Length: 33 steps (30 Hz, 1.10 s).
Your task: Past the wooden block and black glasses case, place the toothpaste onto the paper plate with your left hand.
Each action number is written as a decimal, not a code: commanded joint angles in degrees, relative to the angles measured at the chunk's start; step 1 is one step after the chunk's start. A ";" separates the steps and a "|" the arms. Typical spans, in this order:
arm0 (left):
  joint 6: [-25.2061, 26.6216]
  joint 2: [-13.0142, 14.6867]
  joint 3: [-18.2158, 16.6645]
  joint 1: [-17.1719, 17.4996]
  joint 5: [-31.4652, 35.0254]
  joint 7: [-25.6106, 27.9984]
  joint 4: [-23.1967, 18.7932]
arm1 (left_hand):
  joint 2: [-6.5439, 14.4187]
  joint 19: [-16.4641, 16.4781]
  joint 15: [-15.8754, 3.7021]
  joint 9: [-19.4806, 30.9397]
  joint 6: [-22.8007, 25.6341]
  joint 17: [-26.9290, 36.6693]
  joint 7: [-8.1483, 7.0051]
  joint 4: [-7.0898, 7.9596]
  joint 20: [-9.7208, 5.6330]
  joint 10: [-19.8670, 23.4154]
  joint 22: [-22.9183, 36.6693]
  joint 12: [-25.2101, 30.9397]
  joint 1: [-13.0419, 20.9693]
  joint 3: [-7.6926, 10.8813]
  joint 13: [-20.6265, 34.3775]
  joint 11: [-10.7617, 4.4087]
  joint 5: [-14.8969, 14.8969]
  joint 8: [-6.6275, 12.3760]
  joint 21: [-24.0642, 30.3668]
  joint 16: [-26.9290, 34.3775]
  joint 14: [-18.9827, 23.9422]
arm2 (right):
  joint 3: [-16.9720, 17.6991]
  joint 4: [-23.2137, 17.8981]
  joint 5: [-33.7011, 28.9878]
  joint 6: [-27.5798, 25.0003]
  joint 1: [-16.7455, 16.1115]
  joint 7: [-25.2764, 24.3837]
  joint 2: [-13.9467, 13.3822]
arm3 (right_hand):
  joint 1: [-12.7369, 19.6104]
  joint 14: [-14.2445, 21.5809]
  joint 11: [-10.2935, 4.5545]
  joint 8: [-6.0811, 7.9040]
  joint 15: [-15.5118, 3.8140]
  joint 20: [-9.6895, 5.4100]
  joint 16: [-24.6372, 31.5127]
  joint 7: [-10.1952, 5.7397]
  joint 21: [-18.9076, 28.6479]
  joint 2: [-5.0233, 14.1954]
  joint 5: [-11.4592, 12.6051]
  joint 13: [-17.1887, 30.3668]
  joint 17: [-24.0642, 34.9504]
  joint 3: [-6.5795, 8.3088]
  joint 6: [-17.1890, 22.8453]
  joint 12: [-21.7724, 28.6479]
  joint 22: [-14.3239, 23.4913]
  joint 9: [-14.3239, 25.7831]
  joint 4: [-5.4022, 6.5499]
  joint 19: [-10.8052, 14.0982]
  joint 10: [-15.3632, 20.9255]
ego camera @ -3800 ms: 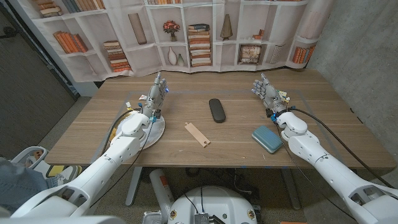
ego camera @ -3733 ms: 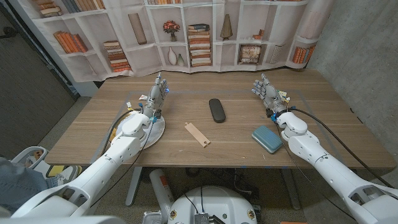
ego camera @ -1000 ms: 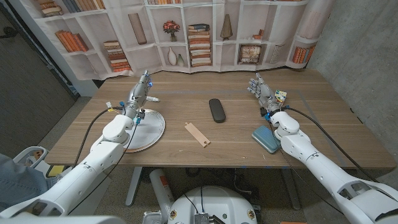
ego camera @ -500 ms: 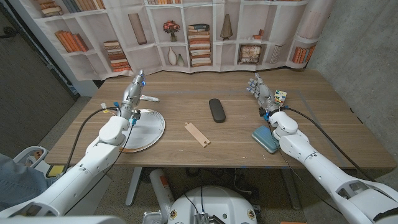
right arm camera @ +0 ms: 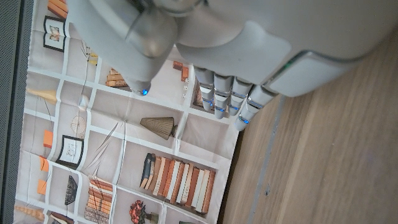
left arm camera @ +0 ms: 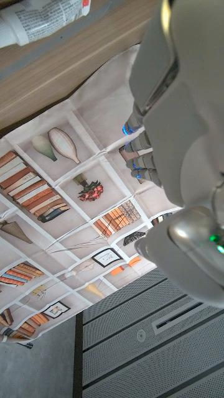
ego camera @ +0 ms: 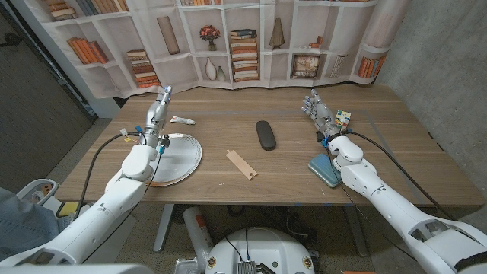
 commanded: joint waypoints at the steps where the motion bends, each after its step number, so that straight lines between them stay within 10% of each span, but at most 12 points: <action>1: -2.09 -0.50 -0.77 0.53 4.44 4.76 0.65 | 0.03 0.07 -0.12 0.12 0.82 0.12 0.01 -0.33 -0.67 0.66 0.30 0.39 0.74 0.11 0.19 -0.09 0.41 0.46 0.30 0.27 0.49 | -0.28 1.33 -0.04 0.55 0.89 0.75 0.67 | 0.58 0.41 0.14 0.38 0.07 -0.06 0.37 0.19 -0.03 -0.07 -0.29 0.28 0.21 0.09 0.59 0.45 0.27 0.33 -0.54 0.40 0.46; 33: 6.48 2.43 -2.81 4.62 17.32 18.91 -4.98 | 0.76 1.40 -1.21 0.15 3.33 0.13 -0.58 -1.38 -0.09 3.00 0.30 0.34 2.98 0.48 0.23 -0.88 1.54 0.53 0.16 0.06 2.56 | -0.23 3.81 0.72 0.80 2.02 2.29 1.29 | 0.61 0.59 0.03 0.38 -0.03 -0.04 0.34 0.10 -0.59 0.03 -0.43 0.29 0.23 -0.06 0.85 0.45 0.30 0.34 -0.71 0.66 0.59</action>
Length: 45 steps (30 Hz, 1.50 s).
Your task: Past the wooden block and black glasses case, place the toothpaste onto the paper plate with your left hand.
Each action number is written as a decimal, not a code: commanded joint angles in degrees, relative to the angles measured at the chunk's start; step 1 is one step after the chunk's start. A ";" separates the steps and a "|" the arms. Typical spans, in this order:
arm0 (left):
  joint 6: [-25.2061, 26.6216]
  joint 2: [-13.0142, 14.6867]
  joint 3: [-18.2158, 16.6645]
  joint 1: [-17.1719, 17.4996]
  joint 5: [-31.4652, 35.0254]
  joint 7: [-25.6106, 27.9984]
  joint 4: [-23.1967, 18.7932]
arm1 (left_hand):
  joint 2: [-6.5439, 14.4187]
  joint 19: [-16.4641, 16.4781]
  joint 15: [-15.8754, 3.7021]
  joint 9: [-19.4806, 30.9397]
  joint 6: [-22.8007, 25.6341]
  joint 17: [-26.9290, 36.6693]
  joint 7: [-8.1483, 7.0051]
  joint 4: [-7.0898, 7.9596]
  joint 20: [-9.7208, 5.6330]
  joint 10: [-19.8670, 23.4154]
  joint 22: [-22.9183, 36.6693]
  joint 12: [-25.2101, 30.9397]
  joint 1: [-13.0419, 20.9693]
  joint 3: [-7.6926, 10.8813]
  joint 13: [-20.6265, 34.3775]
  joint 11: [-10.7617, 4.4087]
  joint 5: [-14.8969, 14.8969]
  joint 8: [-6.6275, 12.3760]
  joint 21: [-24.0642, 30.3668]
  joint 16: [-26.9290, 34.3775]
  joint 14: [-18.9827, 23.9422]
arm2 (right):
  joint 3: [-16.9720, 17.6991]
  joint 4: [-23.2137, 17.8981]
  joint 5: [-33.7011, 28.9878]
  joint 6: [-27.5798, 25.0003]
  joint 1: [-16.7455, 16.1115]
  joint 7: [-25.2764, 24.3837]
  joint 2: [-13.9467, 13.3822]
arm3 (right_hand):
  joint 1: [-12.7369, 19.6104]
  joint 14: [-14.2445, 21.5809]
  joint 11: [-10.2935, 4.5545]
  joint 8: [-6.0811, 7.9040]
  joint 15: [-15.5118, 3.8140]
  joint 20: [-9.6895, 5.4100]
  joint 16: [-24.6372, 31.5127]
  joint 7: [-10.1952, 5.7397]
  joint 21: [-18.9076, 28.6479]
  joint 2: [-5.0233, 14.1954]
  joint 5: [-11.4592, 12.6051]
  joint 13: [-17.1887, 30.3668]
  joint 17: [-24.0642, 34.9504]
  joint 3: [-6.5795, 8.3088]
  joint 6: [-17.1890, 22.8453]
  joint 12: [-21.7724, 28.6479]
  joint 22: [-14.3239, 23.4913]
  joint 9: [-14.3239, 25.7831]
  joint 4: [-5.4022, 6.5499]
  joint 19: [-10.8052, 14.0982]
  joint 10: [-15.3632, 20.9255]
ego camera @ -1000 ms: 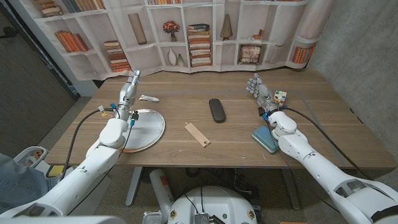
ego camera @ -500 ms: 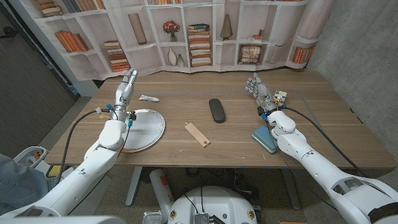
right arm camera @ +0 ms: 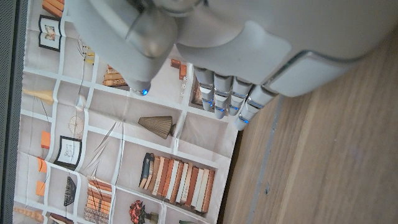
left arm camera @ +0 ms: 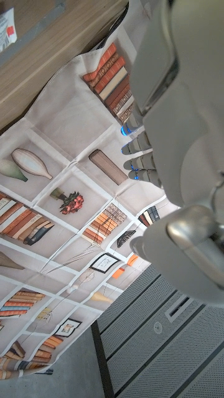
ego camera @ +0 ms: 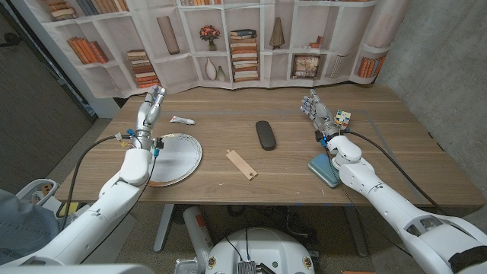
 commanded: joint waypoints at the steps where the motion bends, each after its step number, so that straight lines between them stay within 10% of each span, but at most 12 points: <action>1: 4.09 1.41 -0.77 1.87 5.40 5.84 -2.70 | 0.19 0.39 -0.35 0.15 0.79 0.13 0.05 -0.61 -0.13 0.74 0.29 0.35 1.07 0.12 0.10 -0.59 0.48 0.22 0.13 0.04 0.59 | -0.05 0.62 0.25 -0.02 0.39 0.55 0.14 | 0.61 0.61 -0.01 0.37 -0.02 -0.03 0.35 0.10 -0.21 0.04 -0.12 0.29 0.24 0.18 0.43 0.44 0.30 0.34 -0.47 0.68 0.60; 45: 27.49 7.72 4.13 -0.18 18.18 12.03 -10.00 | 0.69 1.53 -2.27 0.21 4.55 0.06 -2.01 -4.82 0.58 3.87 0.27 -0.13 8.38 1.69 0.20 -3.24 1.92 0.29 -0.49 -0.51 3.11 | 0.59 -2.25 0.52 -0.14 -1.31 0.08 -1.19 | 0.59 1.52 -0.32 0.39 -0.43 -0.06 0.55 0.03 -1.08 0.23 -0.27 0.34 0.27 -0.06 0.80 0.94 0.35 0.34 -0.70 1.18 2.05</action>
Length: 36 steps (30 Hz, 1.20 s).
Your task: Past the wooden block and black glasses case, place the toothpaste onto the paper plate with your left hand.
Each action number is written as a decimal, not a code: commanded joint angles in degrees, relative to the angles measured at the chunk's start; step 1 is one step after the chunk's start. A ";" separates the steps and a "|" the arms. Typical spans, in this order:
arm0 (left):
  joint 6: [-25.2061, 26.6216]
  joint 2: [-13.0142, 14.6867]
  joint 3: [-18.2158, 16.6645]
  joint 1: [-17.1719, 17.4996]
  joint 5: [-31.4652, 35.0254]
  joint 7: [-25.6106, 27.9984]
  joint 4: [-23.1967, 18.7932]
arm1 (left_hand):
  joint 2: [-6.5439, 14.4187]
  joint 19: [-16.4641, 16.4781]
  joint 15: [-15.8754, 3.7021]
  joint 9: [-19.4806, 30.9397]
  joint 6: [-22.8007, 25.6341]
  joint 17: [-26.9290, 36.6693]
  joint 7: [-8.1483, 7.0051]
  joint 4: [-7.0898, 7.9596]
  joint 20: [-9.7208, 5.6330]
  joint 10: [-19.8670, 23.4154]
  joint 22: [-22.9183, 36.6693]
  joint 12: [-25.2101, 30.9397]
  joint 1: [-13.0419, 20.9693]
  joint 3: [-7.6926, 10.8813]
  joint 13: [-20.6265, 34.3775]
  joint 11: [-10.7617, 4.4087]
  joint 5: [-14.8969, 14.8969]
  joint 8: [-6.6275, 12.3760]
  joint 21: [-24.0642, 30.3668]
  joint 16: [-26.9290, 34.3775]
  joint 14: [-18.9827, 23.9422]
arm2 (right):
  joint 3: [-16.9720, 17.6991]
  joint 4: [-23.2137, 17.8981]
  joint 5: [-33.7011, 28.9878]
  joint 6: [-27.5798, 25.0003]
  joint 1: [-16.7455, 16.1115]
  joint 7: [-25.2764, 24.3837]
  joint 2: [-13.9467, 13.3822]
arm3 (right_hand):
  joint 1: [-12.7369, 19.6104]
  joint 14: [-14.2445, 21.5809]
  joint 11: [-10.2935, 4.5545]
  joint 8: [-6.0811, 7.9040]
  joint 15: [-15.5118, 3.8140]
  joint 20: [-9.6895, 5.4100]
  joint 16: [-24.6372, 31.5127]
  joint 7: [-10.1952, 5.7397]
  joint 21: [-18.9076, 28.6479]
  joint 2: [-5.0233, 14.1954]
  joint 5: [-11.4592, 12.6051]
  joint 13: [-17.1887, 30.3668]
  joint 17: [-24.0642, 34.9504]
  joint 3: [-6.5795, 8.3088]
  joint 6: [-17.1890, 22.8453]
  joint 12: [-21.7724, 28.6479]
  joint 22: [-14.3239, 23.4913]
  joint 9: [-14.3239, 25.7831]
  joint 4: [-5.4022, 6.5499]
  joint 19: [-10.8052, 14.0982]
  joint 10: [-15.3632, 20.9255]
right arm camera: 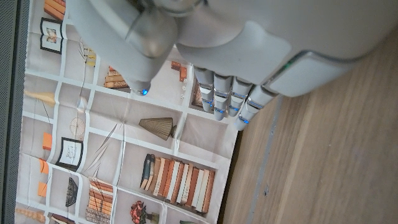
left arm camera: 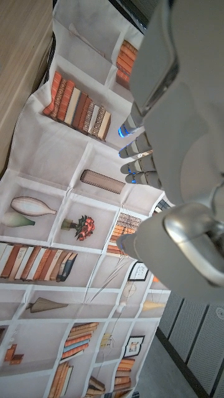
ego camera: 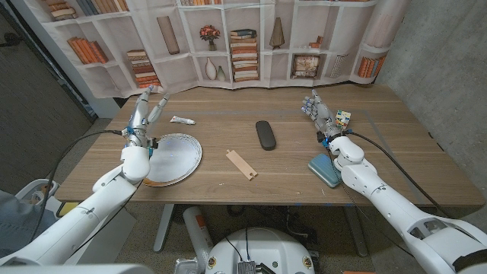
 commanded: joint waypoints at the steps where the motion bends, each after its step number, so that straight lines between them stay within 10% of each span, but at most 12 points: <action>1: 7.47 2.61 2.86 -1.56 3.72 0.59 -2.34 | -0.14 0.04 -0.92 0.22 0.86 0.05 -0.26 -0.64 0.29 0.40 0.28 -0.11 1.19 0.15 0.21 -0.45 0.43 0.28 -0.25 -0.27 0.48 | 0.08 -0.47 -0.04 0.20 -0.11 0.02 -0.16 | 0.59 0.50 -0.01 0.39 -0.01 -0.17 0.33 -0.16 -0.05 0.23 -0.06 0.35 0.27 0.01 0.62 0.56 0.35 0.07 -0.31 0.45 0.33; 36: 18.11 7.25 7.10 -5.92 4.50 -6.59 -5.95 | -0.78 0.03 -1.23 0.23 3.06 0.07 -1.01 -2.28 0.21 2.50 0.30 -0.21 3.74 0.13 0.23 -1.67 0.71 0.30 -0.56 -0.44 1.48 | 0.21 -2.06 0.08 -0.88 -0.31 -1.18 -0.22 | 0.65 0.63 -0.03 0.46 -0.04 -0.24 0.18 -0.40 -0.71 0.35 -0.14 0.42 0.28 -0.16 1.11 0.59 0.38 0.08 -0.53 0.76 0.65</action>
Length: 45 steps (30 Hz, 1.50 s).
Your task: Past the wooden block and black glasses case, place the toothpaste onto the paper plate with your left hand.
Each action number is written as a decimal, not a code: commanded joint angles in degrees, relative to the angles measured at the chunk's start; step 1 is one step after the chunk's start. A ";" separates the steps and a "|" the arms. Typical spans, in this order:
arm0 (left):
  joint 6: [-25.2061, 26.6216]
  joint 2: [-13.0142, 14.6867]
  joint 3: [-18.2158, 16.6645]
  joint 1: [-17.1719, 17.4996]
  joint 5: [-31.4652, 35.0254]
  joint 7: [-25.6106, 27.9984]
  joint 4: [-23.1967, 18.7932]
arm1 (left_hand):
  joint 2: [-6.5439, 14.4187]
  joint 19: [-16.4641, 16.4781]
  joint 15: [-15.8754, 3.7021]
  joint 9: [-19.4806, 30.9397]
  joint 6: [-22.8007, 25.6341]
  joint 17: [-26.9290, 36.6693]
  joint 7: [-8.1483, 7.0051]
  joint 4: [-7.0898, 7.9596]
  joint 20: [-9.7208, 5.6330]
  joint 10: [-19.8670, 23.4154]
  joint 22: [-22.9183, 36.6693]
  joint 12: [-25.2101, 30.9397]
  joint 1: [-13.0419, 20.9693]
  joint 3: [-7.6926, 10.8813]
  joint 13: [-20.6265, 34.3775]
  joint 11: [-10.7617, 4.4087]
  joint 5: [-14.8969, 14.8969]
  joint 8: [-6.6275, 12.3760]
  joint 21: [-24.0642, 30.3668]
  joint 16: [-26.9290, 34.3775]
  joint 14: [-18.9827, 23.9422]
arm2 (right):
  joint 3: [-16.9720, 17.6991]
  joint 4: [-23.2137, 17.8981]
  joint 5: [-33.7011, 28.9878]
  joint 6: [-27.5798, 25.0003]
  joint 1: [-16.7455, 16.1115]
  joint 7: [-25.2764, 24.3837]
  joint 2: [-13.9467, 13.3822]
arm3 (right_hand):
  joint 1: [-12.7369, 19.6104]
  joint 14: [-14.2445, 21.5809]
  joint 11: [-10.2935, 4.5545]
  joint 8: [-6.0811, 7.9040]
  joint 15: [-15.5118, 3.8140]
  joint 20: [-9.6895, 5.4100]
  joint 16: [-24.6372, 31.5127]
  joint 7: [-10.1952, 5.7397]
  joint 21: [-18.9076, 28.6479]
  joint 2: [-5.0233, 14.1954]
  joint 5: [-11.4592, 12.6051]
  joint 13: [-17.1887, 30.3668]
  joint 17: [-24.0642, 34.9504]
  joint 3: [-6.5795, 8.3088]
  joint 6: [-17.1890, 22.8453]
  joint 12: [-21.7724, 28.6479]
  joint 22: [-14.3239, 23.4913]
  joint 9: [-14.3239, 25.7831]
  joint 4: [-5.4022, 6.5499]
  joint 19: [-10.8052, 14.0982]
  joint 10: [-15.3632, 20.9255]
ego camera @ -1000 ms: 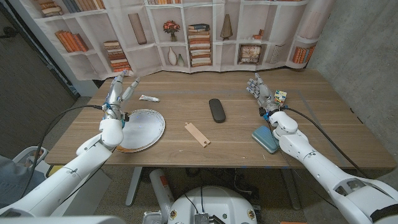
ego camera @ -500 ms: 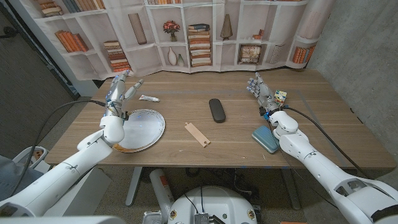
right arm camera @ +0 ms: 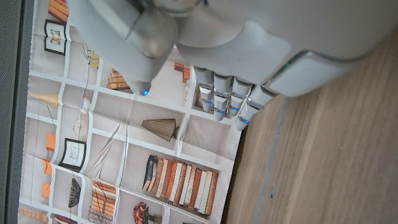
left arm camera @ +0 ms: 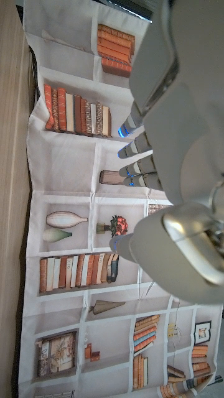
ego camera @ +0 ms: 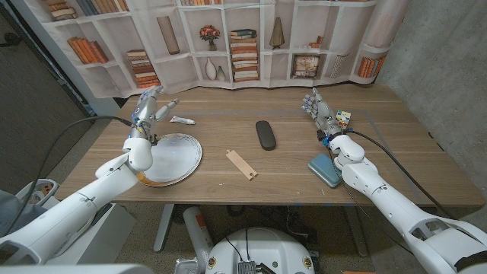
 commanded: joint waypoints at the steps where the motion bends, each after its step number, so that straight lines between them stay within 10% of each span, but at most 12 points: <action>1: 1.71 1.29 0.67 -1.57 -1.72 -3.44 -0.77 | 0.13 -0.09 -1.07 0.23 0.73 0.07 -0.09 -0.58 0.23 0.75 0.30 -0.22 0.86 0.14 0.23 -0.24 0.28 0.27 -0.20 -0.02 0.49 | 0.06 -0.38 0.13 -0.28 0.01 -0.32 0.17 | 0.35 0.31 0.20 0.45 0.28 0.09 0.17 0.21 -0.28 0.06 -0.18 0.13 0.28 0.07 0.50 0.08 0.09 0.09 -0.30 0.49 0.44; 45: 15.74 6.43 7.67 -6.21 5.53 -12.71 -5.97 | -1.98 -0.63 -1.37 0.27 -0.14 0.03 -1.19 -3.09 1.18 0.21 0.18 -1.31 4.40 -0.40 0.27 -1.70 0.60 -0.88 -0.54 -0.59 -0.62 | 0.45 0.63 0.79 2.38 -0.02 -0.56 2.22 | 0.42 0.89 0.02 0.61 -0.21 0.04 0.21 -0.07 -1.11 0.21 -0.23 0.14 0.24 -0.14 1.37 0.20 0.12 0.13 -0.56 0.84 1.09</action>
